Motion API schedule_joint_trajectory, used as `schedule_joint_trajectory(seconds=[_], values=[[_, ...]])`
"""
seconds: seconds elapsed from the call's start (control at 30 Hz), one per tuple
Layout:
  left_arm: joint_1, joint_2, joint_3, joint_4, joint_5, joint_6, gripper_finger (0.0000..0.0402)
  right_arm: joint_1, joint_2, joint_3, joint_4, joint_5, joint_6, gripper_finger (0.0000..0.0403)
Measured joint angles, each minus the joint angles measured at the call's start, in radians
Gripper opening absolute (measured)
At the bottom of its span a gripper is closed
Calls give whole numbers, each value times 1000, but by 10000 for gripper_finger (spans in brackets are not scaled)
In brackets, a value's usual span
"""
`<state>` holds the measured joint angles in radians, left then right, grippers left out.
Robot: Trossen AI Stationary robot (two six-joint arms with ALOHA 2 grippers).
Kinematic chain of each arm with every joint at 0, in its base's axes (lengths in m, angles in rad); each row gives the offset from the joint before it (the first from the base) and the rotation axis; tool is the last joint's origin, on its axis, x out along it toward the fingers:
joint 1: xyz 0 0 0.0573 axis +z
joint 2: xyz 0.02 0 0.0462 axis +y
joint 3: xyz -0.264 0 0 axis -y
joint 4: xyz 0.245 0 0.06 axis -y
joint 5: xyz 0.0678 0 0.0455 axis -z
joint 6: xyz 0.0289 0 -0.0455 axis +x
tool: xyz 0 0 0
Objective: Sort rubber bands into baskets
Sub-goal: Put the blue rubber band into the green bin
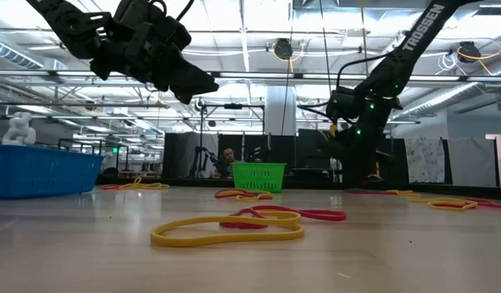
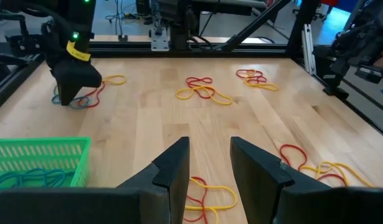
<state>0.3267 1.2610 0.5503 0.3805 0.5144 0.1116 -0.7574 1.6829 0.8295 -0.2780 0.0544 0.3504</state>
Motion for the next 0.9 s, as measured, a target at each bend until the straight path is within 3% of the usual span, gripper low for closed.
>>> schedule_joint_trajectory(seconds=[0.5, 0.77, 0.9], values=[[0, -1, 0, 0, 0, 0, 123, 0, -2, 3, -91, 6, 74, 62], [0, -1, 0, 0, 0, -1, 123, 23, -3, 4, -165, 8, 31, 7], [0, -1, 0, 0, 0, -1, 123, 45, -3, 21, -154, 14, -33, 3]])
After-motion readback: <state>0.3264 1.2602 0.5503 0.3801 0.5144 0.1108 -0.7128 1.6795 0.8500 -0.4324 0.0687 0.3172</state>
